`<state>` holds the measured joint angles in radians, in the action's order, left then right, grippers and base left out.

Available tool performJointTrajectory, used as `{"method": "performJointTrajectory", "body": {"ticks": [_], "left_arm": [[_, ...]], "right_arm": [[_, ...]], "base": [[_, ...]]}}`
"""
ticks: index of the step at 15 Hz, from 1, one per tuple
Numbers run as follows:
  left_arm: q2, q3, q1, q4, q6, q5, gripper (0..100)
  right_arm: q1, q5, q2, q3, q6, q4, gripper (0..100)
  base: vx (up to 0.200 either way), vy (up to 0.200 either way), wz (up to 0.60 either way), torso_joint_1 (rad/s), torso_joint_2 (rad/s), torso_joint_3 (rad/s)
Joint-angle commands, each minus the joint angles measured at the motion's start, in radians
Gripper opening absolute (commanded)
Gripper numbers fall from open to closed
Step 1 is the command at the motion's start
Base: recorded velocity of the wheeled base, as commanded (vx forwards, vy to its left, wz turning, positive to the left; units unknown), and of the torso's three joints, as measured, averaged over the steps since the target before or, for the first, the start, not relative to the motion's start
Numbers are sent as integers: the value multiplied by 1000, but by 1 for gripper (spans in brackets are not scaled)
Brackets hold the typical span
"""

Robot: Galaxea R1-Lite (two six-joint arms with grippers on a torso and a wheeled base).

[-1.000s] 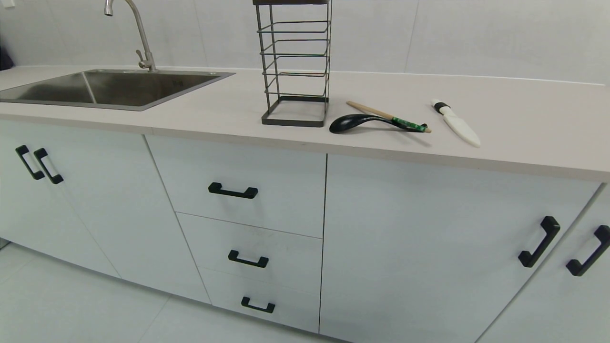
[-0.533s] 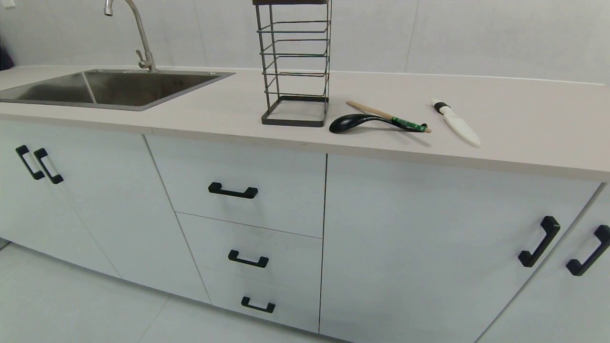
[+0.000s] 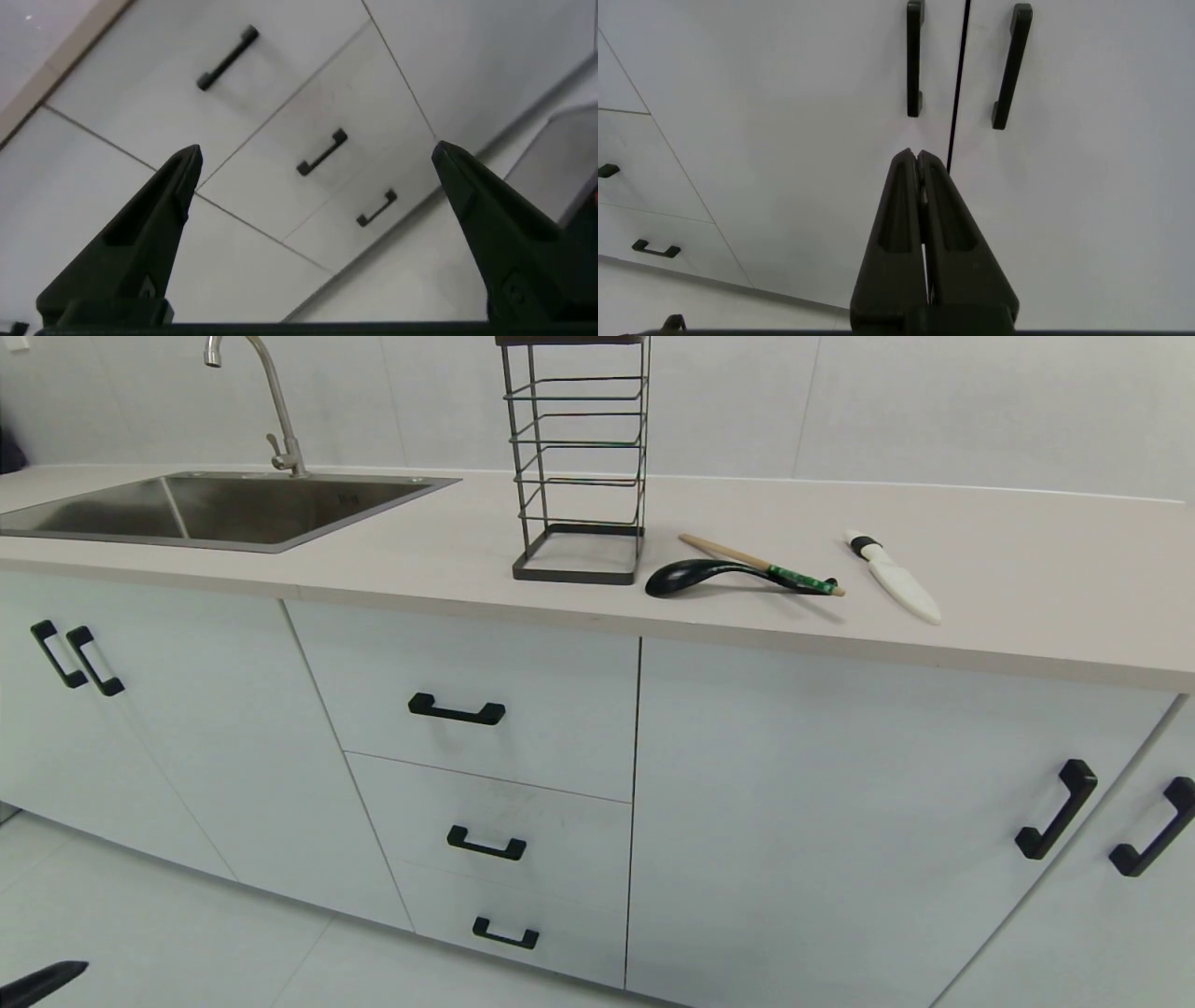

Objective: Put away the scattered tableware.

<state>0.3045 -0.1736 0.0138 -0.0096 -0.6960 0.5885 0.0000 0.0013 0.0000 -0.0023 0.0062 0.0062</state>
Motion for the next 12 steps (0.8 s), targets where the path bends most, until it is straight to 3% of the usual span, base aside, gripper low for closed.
{"method": "performJointTrajectory", "body": {"ticks": [1,2,3,5,6,8,9,10,11,12], "left_arm": [[259,16,28,14,-240,-10,100],[389,8,26,11,-376,-19,100],[472,-1,20,10,-439,-53,100],[553,-3,35,14,-451,-119,100],[601,-6,75,14,-479,-141,100],[694,-37,227,19,-530,-207,100],[762,-56,368,17,-528,-292,100],[769,-60,380,16,-528,-302,100],[861,-95,456,3,-530,-343,100],[903,-107,469,-13,-536,-346,100]], "right_arm": [[-2,0,2,1,0,0,0],[0,0,2,1,0,0,0],[0,0,2,-1,0,0,0],[0,0,2,1,0,0,0],[-2,0,2,-1,0,0,0],[0,0,2,1,0,0,0],[0,0,2,1,0,0,0],[0,0,2,-1,0,0,0],[-2,0,2,-1,0,0,0],[0,0,2,1,0,0,0]], "base": [[0,0,0,0,0,0],[0,0,0,0,0,0],[0,0,0,0,0,0],[0,0,0,0,0,0],[0,0,0,0,0,0],[0,0,0,0,0,0],[0,0,0,0,0,0],[0,0,0,0,0,0],[0,0,0,0,0,0],[0,0,0,0,0,0]]}}
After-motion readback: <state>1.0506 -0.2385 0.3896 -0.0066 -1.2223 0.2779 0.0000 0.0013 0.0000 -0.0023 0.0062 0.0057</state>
